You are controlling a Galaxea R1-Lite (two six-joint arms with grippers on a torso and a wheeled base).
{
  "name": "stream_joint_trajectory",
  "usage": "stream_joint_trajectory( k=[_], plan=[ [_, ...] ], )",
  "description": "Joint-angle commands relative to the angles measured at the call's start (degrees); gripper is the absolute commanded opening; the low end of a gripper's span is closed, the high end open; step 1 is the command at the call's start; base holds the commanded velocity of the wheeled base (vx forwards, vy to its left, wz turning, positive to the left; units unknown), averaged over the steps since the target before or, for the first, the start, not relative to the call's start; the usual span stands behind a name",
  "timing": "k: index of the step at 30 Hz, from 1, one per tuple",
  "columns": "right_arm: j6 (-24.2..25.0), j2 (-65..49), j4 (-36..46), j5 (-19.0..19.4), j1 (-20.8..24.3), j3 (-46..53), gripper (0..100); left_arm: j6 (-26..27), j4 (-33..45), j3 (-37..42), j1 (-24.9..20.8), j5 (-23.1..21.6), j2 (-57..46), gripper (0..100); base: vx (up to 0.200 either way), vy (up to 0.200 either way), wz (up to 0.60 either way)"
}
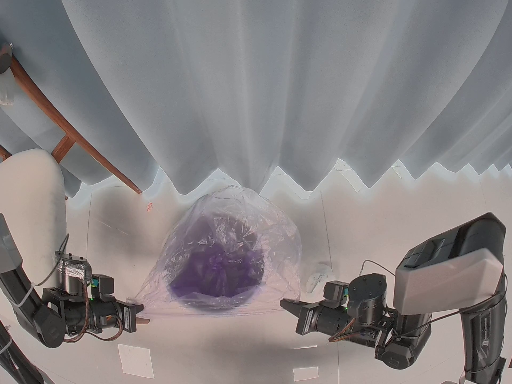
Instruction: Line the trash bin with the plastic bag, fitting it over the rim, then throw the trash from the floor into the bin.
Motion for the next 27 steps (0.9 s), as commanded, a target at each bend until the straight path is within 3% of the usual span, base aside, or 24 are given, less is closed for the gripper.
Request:
stream_joint_trajectory(
  k=[1, 7, 13, 21, 27],
  plan=[
    [-0.3, 6.4, -0.9, 0.2, 1.6, -0.9, 0, 1.3, -4.0, 3.7, -0.6, 1.4, 8.4, 0, 0.0, 0.0, 0.0],
    [-0.4, 10.1, -1.0, 0.2, 1.6, -2.1, 0, 6.3, -13.2, 7.1, 0.1, 3.3, 17.8, 0, 0.0, 0.0, 0.0],
    [-0.3, 12.5, -1.0, -0.2, 0.3, -5.8, 0, 6.3, -36.9, 7.4, 0.3, 6.3, 32.9, 0, 0.0, 0.0, 0.0],
    [-0.4, 11.5, -1.0, -0.2, -3.1, -7.1, 0, 3.5, -36.0, 6.8, -0.5, 6.8, 30.8, 0, 0.0, 0.0, 0.0],
    [-0.5, 11.7, -1.0, -4.1, -4.5, -9.4, 0, 3.3, -36.0, 6.5, -0.8, 7.1, 30.1, 0, 0.0, 0.0, 0.0]
  ],
)
